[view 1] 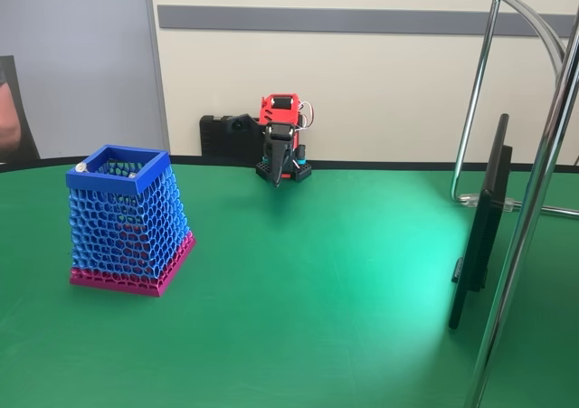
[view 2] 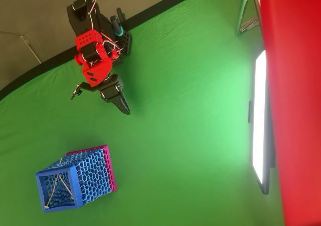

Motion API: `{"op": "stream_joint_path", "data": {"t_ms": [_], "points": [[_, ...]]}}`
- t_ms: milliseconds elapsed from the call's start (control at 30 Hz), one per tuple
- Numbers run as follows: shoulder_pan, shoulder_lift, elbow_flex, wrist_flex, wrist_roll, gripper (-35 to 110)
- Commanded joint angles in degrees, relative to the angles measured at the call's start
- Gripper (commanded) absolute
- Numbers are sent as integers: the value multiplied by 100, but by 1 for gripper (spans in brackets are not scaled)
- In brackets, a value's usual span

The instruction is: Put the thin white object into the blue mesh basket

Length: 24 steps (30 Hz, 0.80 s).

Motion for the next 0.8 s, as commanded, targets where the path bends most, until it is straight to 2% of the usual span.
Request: {"op": "stream_joint_path", "data": {"t_ms": [0,767], "points": [[-18,97,44,158,79,1],[-70,97,44,211,18,1]]}}
